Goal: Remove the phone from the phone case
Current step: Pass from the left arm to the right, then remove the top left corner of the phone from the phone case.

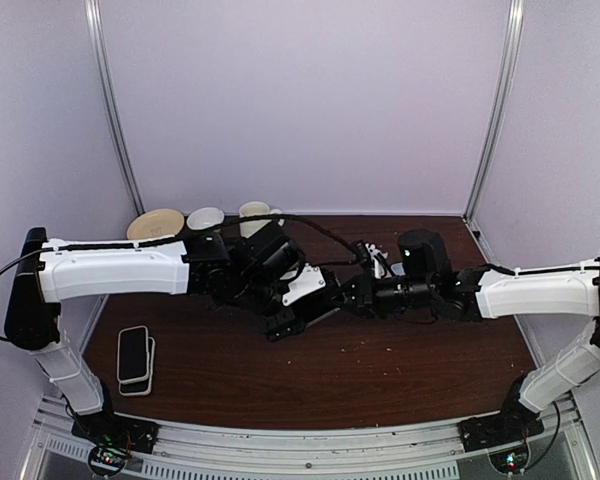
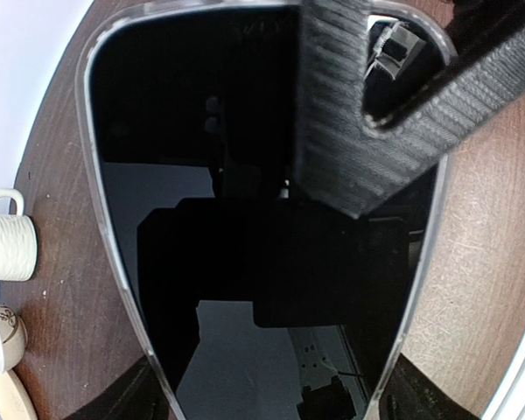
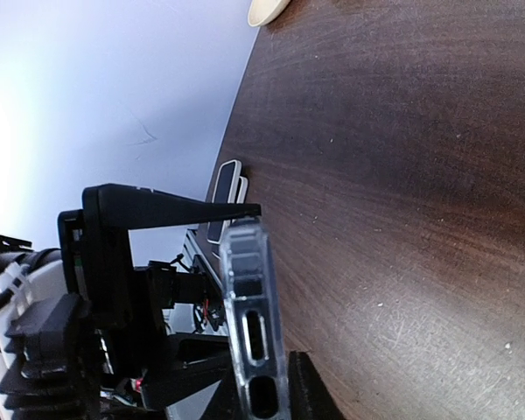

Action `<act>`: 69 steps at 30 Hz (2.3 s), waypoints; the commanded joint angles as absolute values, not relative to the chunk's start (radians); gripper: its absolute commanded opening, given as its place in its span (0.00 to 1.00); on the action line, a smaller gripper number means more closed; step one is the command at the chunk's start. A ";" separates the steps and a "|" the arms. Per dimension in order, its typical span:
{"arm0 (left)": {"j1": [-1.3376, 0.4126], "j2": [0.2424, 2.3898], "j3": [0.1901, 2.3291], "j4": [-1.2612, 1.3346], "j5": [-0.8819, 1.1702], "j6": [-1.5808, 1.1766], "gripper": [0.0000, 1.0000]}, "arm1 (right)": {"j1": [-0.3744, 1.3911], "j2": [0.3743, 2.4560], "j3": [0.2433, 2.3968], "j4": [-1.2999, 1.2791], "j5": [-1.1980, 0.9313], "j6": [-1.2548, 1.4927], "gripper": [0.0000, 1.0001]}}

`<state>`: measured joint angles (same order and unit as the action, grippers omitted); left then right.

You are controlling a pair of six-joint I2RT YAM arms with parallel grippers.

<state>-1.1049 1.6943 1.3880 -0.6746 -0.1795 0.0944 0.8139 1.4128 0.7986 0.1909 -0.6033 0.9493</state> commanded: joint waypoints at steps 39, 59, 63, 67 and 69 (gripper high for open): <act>-0.879 1.251 1.144 -0.583 0.276 0.303 0.98 | 0.837 1.197 0.793 0.295 -0.654 0.022 0.00; -0.876 1.047 0.825 -0.369 0.592 0.684 0.84 | 0.893 1.150 0.831 0.079 -0.889 -0.466 0.00; -0.877 1.070 0.828 -0.343 0.666 0.683 0.71 | 0.919 1.179 0.867 0.038 -0.899 -0.521 0.00; -0.877 1.082 0.824 -0.339 0.718 0.689 0.64 | 0.930 1.204 0.883 0.045 -0.886 -0.536 0.00; -0.879 1.089 0.820 -0.350 0.745 0.708 0.60 | 0.935 1.212 0.887 0.052 -0.880 -0.542 0.00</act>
